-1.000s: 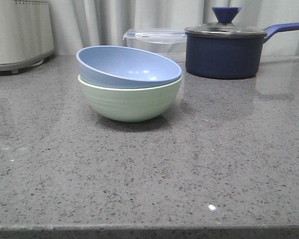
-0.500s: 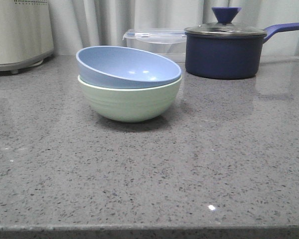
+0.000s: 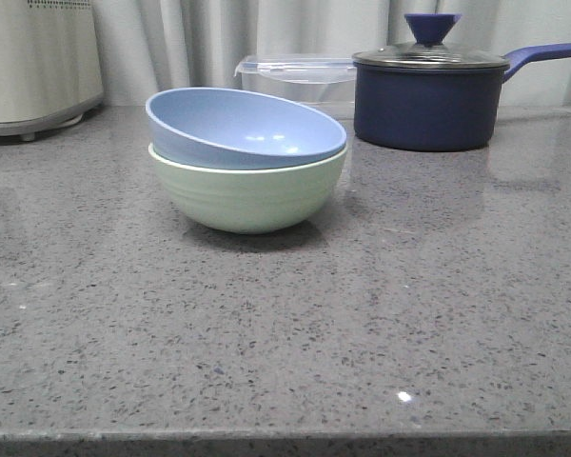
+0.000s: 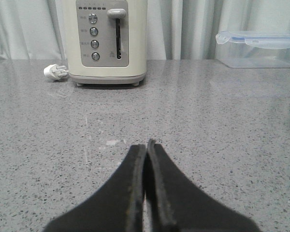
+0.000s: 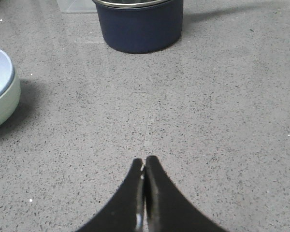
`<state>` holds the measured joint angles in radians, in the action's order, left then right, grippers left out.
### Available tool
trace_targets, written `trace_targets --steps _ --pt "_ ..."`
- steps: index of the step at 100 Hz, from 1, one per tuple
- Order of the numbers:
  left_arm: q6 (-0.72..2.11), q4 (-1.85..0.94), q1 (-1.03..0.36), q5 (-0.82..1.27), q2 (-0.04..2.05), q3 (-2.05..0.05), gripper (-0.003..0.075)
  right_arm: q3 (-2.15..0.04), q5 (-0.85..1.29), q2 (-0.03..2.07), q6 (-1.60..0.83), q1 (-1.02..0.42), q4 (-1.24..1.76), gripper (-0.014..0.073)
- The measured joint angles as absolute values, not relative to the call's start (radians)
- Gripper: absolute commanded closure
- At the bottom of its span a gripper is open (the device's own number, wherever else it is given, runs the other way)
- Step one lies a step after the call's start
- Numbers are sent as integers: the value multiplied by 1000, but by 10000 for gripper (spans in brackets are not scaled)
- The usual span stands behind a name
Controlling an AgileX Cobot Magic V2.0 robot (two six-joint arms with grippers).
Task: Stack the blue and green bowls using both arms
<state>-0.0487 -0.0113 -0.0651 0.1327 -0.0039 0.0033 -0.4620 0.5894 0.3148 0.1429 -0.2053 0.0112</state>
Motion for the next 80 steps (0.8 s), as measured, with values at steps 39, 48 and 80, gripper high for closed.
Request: trace_targets --steps 39,48,80 --pt "-49 -11 -65 133 -4 3 741 -462 589 315 143 -205 11 674" --pt "-49 -11 -65 132 -4 3 741 -462 589 315 143 -205 11 674" --pt "-49 -11 -65 131 -4 3 741 -411 572 284 143 -196 7 674"
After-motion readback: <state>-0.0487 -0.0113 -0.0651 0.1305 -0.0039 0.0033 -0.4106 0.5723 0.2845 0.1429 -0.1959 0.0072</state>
